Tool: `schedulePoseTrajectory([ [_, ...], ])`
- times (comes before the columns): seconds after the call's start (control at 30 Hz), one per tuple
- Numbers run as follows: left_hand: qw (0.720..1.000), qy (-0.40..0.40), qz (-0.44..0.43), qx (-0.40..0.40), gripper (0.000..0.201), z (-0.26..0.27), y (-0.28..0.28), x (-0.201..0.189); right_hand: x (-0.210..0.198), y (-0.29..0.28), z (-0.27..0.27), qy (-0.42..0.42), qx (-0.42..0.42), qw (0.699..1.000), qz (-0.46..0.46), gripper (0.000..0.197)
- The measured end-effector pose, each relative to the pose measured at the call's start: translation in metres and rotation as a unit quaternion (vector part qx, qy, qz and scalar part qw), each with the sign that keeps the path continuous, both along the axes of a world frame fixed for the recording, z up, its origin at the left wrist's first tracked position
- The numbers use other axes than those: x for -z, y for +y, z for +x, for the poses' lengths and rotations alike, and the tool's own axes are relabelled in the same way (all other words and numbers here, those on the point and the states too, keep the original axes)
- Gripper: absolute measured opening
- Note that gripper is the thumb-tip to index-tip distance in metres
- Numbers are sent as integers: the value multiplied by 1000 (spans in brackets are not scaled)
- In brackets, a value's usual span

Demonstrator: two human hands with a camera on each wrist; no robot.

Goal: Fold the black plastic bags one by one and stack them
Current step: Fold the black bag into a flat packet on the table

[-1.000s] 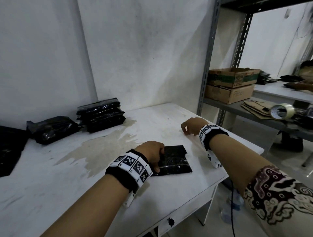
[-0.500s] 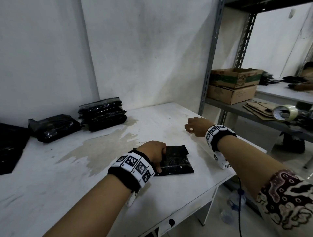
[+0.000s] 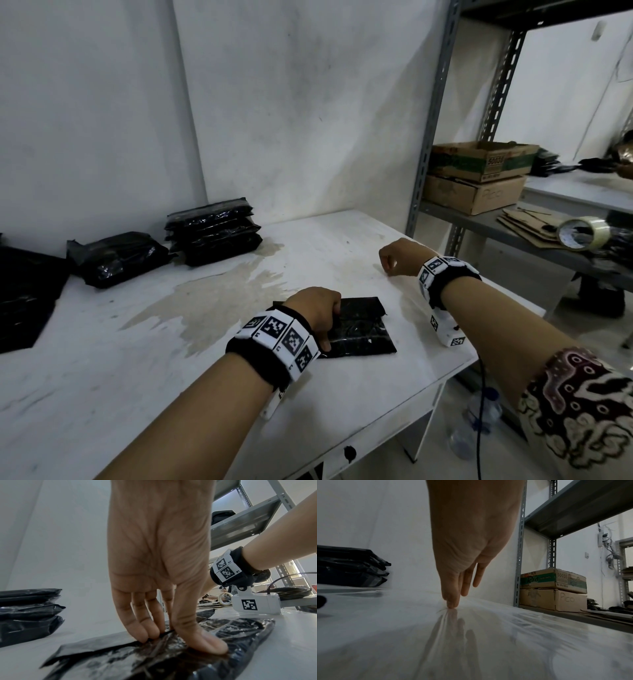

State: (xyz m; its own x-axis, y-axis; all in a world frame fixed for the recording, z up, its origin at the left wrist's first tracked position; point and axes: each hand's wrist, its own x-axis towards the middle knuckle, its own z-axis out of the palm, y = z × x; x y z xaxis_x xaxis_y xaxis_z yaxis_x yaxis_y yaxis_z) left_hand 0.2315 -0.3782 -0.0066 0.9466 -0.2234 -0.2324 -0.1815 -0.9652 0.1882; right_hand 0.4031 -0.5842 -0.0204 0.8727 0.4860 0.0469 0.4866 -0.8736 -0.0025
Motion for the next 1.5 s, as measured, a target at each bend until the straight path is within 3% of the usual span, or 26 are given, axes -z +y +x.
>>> schedulePoseTrajectory([
  [0.1,1000,-1,-1,-1,46,-1,-1,0,0,-1,0,16,10,1000,19,24],
  [0.2,1000,3,2,-2,49,-2,-1,0,-2,-1,-2,0,14,1000,-15,13],
  [0.37,1000,8,5,-5,56,-3,0,1,-4,-11,-13,-37,1,998,-59,13],
  [0.53,1000,-3,-6,-8,47,-4,0,2,-5,-24,-24,-10,10,1000,-13,30],
  [0.87,1000,-15,22,-12,54,-14,-1,6,-22,-38,-66,-141,-5,990,-25,31],
  [1.03,998,-23,57,2,67,-23,-2,7,-48,-45,-82,-189,2,981,-43,30],
  [1.33,995,-44,87,16,66,-29,-2,12,-96,-57,-115,-266,35,963,-23,21],
  [1.5,995,-49,90,21,65,-30,-1,14,-113,-60,-119,-293,42,953,-69,25],
])
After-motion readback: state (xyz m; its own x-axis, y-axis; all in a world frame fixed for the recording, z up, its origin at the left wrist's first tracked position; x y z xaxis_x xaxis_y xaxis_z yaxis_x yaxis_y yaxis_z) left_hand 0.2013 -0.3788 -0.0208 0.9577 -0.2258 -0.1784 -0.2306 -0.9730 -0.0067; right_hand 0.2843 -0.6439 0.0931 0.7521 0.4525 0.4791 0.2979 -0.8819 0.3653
